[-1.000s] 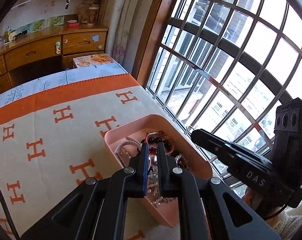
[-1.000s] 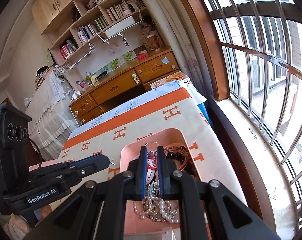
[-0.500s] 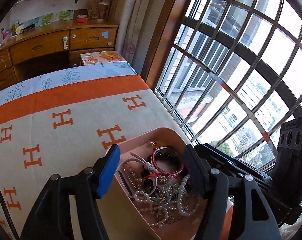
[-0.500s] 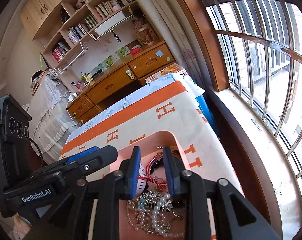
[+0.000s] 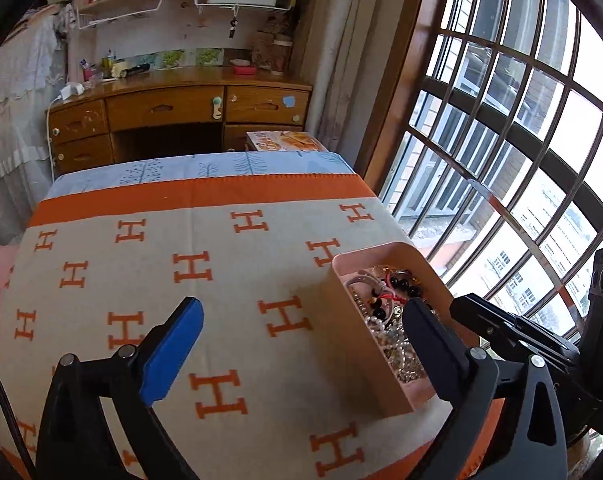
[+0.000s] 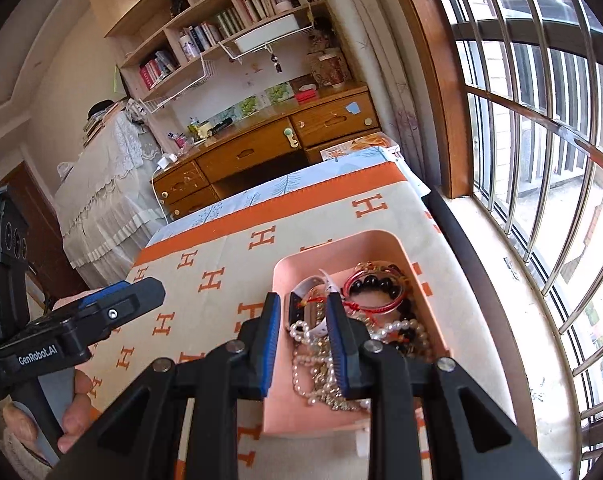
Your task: Organize jewelry
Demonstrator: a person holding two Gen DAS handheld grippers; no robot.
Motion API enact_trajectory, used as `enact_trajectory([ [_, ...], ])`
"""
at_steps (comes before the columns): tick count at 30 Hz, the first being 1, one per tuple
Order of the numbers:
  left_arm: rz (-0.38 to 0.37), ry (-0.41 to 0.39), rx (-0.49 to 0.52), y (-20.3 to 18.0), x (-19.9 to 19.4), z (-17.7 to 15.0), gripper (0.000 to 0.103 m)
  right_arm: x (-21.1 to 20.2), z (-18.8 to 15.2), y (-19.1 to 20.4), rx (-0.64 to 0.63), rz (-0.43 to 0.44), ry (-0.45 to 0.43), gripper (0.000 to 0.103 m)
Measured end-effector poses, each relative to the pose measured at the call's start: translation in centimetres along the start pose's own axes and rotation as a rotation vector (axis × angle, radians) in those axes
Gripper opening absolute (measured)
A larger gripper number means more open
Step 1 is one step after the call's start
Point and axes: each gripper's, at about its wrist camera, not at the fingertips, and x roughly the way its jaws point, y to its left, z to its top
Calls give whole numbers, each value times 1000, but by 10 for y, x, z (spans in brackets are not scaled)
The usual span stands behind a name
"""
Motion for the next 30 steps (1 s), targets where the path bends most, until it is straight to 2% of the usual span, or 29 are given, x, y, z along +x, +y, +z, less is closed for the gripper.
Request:
enact_trajectory([
  [3, 58, -22, -14, 12, -27, -17, 102, -7, -10, 18, -32, 10, 23, 28],
  [7, 146, -9, -58, 27, -60, -39, 102, -22, -23, 42, -71, 13, 25, 51],
  [8, 165, -4, -64, 29, -66, -44, 102, -26, -25, 48, -78, 13, 21, 53],
  [15, 320, -38, -83, 30, -111, -72, 102, -57, -40, 89, -129, 47, 14, 55],
  [19, 353, -75, -111, 32, -131, -82, 102, -69, -48, 106, -160, 18, -13, 56],
  [26, 429, -134, -96, 29, -154, -94, 102, -75, -64, 129, -217, -5, -36, 57],
  [30, 422, -137, -122, 38, -159, -99, 102, -77, -71, 135, -219, -7, -42, 57],
])
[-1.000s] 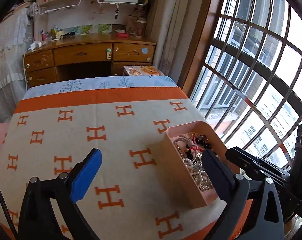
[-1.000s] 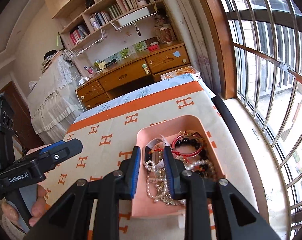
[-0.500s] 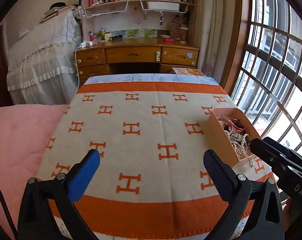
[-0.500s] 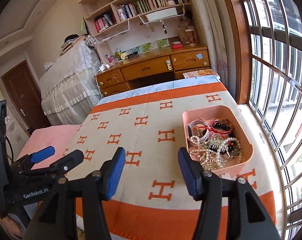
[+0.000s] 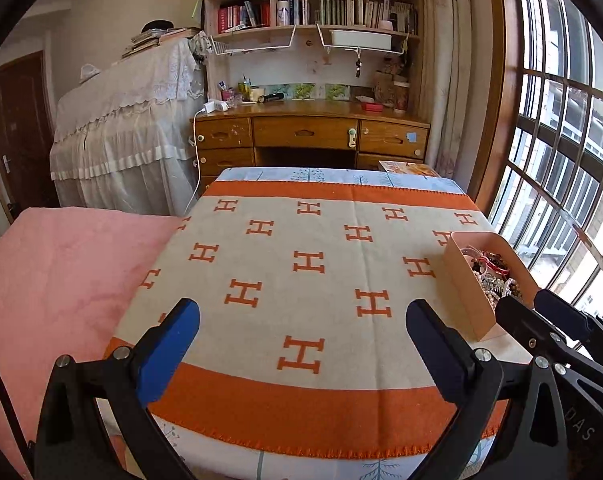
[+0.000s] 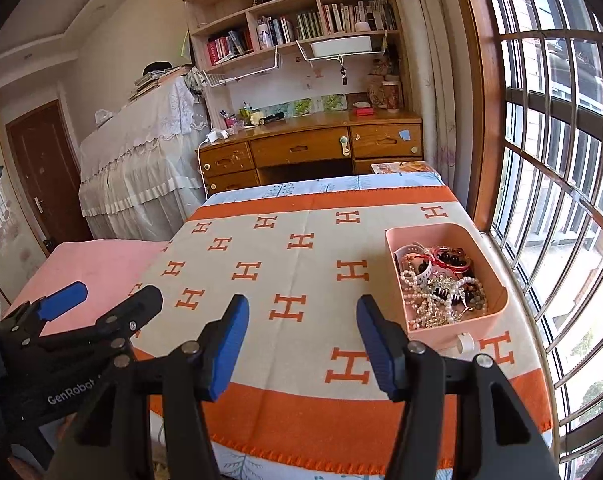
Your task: Organize jewelry
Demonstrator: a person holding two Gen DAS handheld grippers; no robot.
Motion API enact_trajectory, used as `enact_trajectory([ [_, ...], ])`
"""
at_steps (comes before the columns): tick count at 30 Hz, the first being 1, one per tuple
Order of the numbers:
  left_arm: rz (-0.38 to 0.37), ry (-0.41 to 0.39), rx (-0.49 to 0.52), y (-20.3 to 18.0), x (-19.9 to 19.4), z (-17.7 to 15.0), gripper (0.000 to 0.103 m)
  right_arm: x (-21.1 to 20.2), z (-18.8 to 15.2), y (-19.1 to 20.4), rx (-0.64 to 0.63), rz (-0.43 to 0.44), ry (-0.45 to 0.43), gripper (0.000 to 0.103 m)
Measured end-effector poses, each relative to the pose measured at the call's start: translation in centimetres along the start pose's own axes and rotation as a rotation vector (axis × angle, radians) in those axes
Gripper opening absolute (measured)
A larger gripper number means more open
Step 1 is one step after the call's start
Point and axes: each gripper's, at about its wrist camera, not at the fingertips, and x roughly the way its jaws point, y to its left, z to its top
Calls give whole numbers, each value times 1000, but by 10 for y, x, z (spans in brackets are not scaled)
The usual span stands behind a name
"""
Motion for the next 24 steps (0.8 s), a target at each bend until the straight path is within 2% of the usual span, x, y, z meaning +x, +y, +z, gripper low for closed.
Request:
enact_trajectory([
  [10, 11, 17, -20, 16, 6, -10, 102, 4, -7, 13, -6, -11, 7, 57],
  [24, 8, 29, -18, 18, 13, -10, 102, 11, -7, 17, -4, -23, 21, 57],
])
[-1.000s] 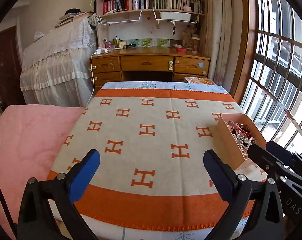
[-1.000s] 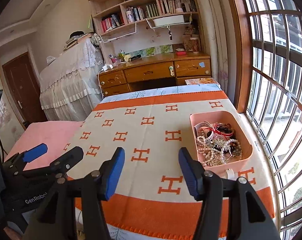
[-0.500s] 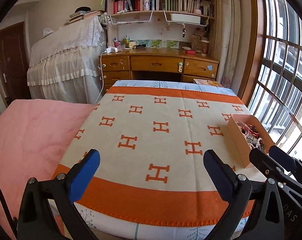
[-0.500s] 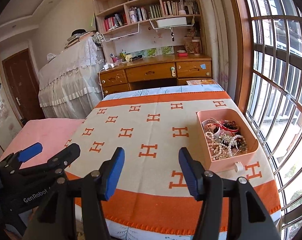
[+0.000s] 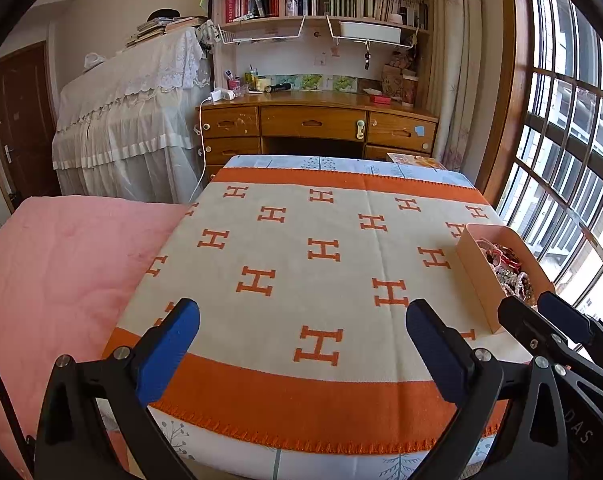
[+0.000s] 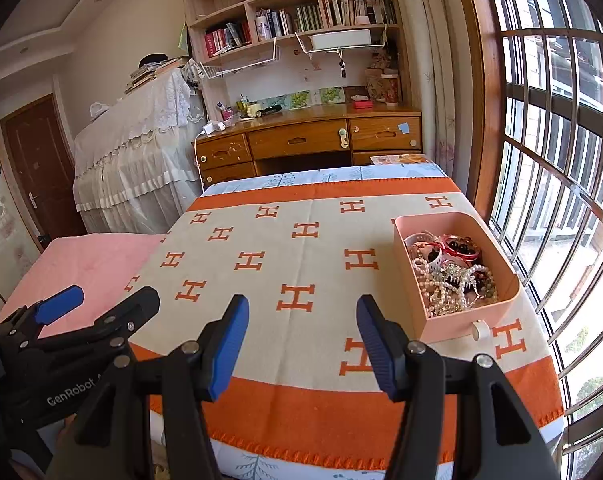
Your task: Organize jewelry
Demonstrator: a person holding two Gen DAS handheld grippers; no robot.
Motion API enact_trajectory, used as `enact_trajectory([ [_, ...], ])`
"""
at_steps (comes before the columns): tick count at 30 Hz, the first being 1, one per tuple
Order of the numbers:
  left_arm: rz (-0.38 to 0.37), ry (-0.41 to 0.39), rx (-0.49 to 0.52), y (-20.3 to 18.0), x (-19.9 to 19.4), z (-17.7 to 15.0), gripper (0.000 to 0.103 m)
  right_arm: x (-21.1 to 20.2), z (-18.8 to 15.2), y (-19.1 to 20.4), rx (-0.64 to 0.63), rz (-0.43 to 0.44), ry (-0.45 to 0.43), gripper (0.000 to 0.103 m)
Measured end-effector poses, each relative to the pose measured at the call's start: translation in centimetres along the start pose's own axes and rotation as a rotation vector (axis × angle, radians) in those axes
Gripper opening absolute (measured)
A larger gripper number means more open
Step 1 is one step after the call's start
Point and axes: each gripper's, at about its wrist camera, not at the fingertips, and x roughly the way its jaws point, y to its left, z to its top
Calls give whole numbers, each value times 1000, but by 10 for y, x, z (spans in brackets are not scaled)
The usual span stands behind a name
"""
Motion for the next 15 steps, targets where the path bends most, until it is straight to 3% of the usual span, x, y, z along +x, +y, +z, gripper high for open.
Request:
enact_trajectory([
  [15, 1, 9, 8, 0, 5, 0, 102, 3, -1, -1, 7, 3, 6, 57],
])
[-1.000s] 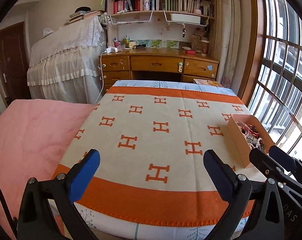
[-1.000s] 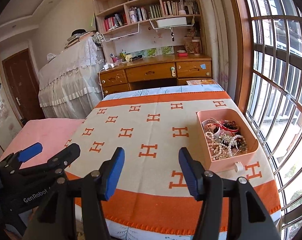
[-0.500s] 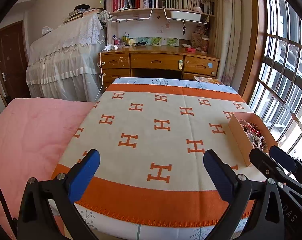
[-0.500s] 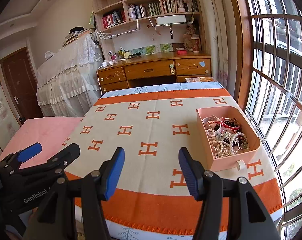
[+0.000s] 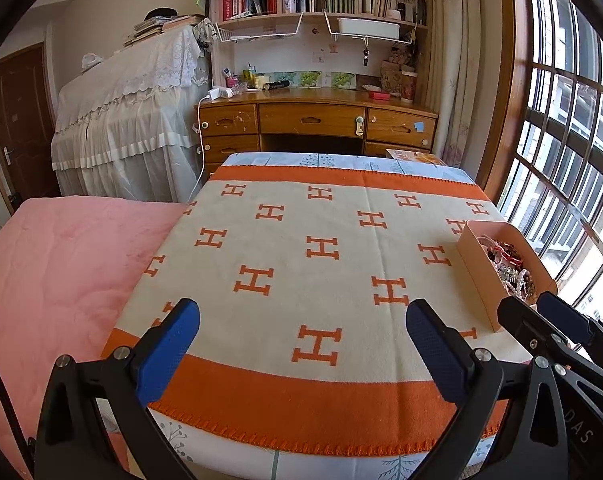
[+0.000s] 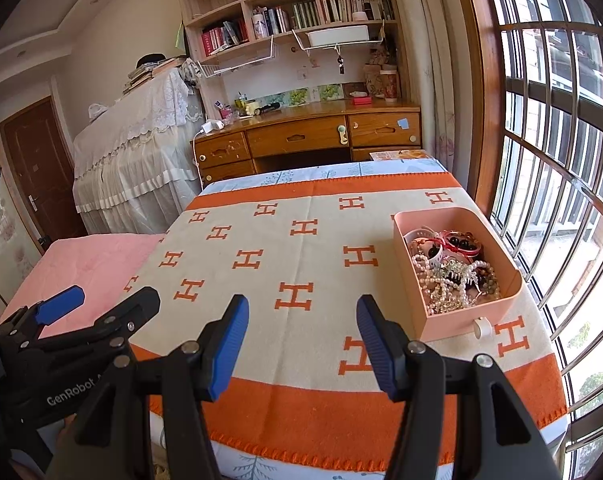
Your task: Organize jewelry
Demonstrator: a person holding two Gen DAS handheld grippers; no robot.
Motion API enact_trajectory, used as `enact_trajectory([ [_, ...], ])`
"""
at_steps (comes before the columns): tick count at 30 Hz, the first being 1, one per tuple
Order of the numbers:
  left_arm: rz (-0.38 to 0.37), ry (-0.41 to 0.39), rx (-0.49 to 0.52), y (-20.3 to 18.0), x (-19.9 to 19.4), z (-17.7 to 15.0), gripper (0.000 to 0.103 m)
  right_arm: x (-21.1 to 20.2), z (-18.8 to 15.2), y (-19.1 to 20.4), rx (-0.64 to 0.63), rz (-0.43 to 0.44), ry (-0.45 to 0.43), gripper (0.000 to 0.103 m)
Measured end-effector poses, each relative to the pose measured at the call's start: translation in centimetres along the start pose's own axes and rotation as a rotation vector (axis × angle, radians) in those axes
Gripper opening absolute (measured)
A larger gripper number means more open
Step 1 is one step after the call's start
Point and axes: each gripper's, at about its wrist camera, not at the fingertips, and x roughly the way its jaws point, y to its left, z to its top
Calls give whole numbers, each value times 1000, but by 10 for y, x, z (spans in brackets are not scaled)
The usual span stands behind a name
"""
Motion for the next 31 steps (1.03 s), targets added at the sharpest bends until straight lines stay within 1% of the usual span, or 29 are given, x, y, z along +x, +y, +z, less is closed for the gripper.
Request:
enact_trajectory([
  [23, 2, 0, 3, -1, 0, 1, 102, 2, -1, -2, 8, 1, 4, 57],
  [31, 3, 1, 10, 1, 7, -2, 102, 7, -6, 1, 14, -5, 15, 57],
])
